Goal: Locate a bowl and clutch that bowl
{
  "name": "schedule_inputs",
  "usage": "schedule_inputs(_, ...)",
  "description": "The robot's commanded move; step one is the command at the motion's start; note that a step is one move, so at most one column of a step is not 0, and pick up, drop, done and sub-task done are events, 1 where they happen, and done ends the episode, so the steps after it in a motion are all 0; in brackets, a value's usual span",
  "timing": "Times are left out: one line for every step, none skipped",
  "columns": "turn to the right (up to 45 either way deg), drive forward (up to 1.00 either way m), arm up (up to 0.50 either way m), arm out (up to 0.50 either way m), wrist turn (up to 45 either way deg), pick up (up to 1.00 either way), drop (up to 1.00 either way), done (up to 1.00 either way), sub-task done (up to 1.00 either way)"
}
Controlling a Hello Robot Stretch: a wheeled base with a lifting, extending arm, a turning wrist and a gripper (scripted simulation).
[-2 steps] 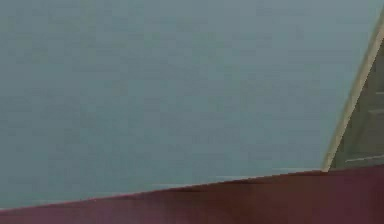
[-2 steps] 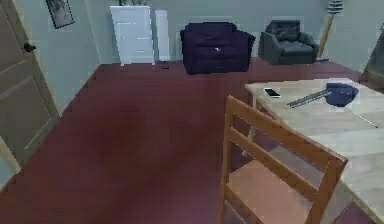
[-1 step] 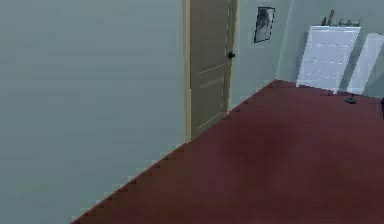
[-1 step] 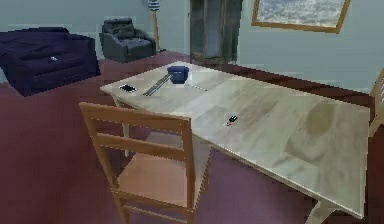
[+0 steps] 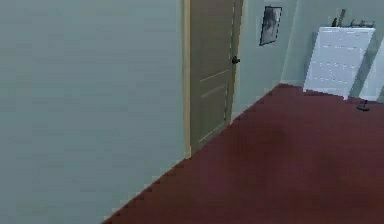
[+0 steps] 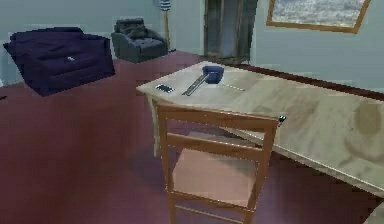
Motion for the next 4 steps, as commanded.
schedule_inputs(36.0,0.0,0.0,0.0,0.0,0.0,0.0,0.0,0.0)
schedule_inputs(0.0,0.85,0.0,0.0,0.0,0.0,0.0,0.0,0.0)
schedule_inputs(36.0,0.0,0.0,0.0,0.0,0.0,0.0,0.0,0.0)
schedule_inputs(0.0,0.4,0.0,0.0,0.0,0.0,0.0,0.0,0.0)
